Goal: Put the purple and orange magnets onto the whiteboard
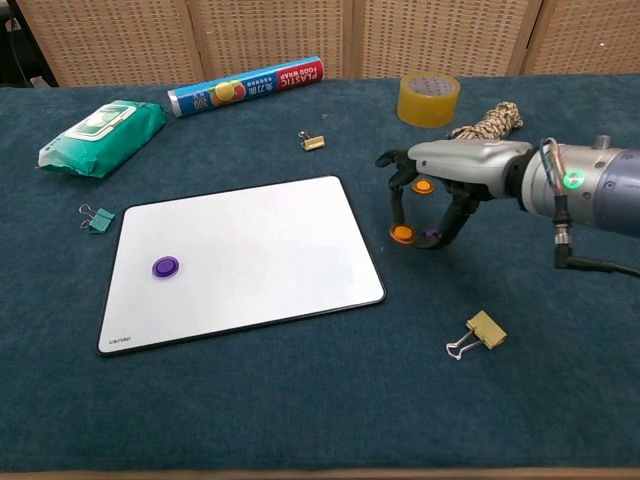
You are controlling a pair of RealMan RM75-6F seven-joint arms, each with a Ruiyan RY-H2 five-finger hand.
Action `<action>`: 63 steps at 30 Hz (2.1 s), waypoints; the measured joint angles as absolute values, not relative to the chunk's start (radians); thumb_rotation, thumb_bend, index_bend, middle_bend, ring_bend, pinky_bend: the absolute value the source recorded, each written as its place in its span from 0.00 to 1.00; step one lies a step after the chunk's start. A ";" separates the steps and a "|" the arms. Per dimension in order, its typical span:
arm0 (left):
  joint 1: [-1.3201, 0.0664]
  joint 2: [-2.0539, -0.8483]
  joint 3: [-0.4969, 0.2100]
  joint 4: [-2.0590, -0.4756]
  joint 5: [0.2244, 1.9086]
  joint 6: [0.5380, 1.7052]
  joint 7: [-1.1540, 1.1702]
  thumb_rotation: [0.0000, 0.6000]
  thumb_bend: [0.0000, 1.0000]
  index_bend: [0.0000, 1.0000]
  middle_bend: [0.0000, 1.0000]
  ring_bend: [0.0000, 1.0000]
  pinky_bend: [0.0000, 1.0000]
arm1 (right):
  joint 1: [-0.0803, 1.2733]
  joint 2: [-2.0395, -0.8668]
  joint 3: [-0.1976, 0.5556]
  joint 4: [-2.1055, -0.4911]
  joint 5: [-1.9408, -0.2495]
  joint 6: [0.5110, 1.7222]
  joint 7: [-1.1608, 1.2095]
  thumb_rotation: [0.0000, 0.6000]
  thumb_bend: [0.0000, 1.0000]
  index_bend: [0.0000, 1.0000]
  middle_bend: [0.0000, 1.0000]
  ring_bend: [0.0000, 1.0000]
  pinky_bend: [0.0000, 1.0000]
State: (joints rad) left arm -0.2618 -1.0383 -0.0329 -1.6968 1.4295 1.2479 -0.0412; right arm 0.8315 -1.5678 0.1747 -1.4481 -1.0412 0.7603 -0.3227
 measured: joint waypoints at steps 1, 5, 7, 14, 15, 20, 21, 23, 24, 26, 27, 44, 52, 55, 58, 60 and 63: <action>-0.262 -1.038 -0.032 -1.697 1.431 1.248 -0.042 1.00 0.31 0.01 0.00 0.00 0.00 | 0.835 -1.573 0.173 -1.453 -1.037 0.761 -0.329 1.00 0.39 0.51 0.00 0.00 0.00; -0.260 -1.035 -0.031 -1.698 1.435 1.249 -0.047 1.00 0.31 0.01 0.00 0.00 0.00 | 0.848 -1.602 0.166 -1.470 -1.024 0.770 -0.354 1.00 0.39 0.52 0.00 0.00 0.00; -0.260 -1.033 -0.031 -1.698 1.434 1.249 -0.048 1.00 0.31 0.02 0.00 0.00 0.00 | 0.854 -1.618 0.164 -1.473 -1.017 0.777 -0.366 1.00 0.39 0.52 0.00 0.00 0.00; -0.260 -1.031 -0.031 -1.699 1.435 1.247 -0.052 1.00 0.31 0.02 0.00 0.00 0.00 | 0.875 -1.665 0.161 -1.479 -0.985 0.795 -0.399 1.00 0.39 0.52 0.00 0.00 0.00; -0.260 -1.031 -0.030 -1.698 1.435 1.247 -0.051 1.00 0.31 0.02 0.00 0.00 0.00 | 0.878 -1.671 0.161 -1.477 -0.982 0.796 -0.402 1.00 0.39 0.52 0.00 0.00 0.00; -0.260 -1.032 -0.030 -1.699 1.436 1.247 -0.051 1.00 0.31 0.02 0.00 0.00 0.00 | 0.890 -1.700 0.159 -1.456 -0.960 0.802 -0.416 1.00 0.39 0.52 0.00 0.00 0.00; -0.260 -1.032 -0.030 -1.699 1.436 1.247 -0.050 1.00 0.31 0.02 0.00 0.00 0.00 | 0.892 -1.705 0.159 -1.452 -0.957 0.803 -0.418 1.00 0.39 0.52 0.00 0.00 0.00; -0.260 -1.032 -0.030 -1.699 1.435 1.247 -0.049 1.00 0.31 0.02 0.00 0.00 0.00 | 0.895 -1.714 0.158 -1.446 -0.950 0.806 -0.424 1.00 0.39 0.51 0.00 0.00 0.00; -0.260 -1.032 -0.030 -1.699 1.435 1.247 -0.049 1.00 0.31 0.02 0.00 0.00 0.00 | 0.897 -1.718 0.157 -1.445 -0.947 0.807 -0.427 1.00 0.39 0.49 0.00 0.00 0.00; -0.260 -1.033 -0.031 -1.699 1.434 1.248 -0.047 1.00 0.31 0.02 0.00 0.00 0.00 | 0.899 -1.722 0.153 -1.444 -0.946 0.808 -0.431 1.00 0.39 0.39 0.00 0.00 0.00; -0.260 -1.033 -0.031 -1.699 1.433 1.248 -0.047 1.00 0.31 0.02 0.00 0.00 0.00 | 0.900 -1.722 0.151 -1.446 -0.945 0.807 -0.431 1.00 0.39 0.35 0.00 0.00 0.00; -0.260 -1.029 -0.031 -1.701 1.431 1.243 -0.053 1.00 0.31 0.02 0.00 0.00 0.00 | 0.880 -1.638 0.139 -1.494 -0.962 0.872 -0.455 1.00 0.39 0.25 0.00 0.00 0.00; -0.260 -1.029 -0.031 -1.702 1.431 1.245 -0.049 1.00 0.31 0.02 0.00 0.00 0.00 | 0.832 -1.581 0.106 -1.458 -0.949 0.876 -0.427 1.00 0.39 0.29 0.00 0.00 0.00; -0.260 -1.030 -0.031 -1.702 1.429 1.244 -0.047 1.00 0.31 0.02 0.00 0.00 0.00 | 0.822 -1.577 0.099 -1.451 -0.959 0.872 -0.412 1.00 0.39 0.31 0.00 0.00 0.00; -0.261 -1.033 -0.030 -1.702 1.428 1.240 -0.039 1.00 0.31 0.02 0.00 0.00 0.00 | 0.816 -1.578 0.097 -1.435 -0.967 0.869 -0.397 1.00 0.39 0.32 0.00 0.00 0.00; -0.261 -1.033 -0.030 -1.703 1.429 1.240 -0.039 1.00 0.31 0.02 0.00 0.00 0.00 | 0.815 -1.583 0.099 -1.423 -0.971 0.865 -0.391 1.00 0.39 0.32 0.00 0.00 0.00; -0.261 -1.033 -0.030 -1.703 1.428 1.241 -0.040 1.00 0.31 0.02 0.00 0.00 0.00 | 0.813 -1.590 0.101 -1.408 -0.977 0.862 -0.384 1.00 0.39 0.32 0.00 0.00 0.00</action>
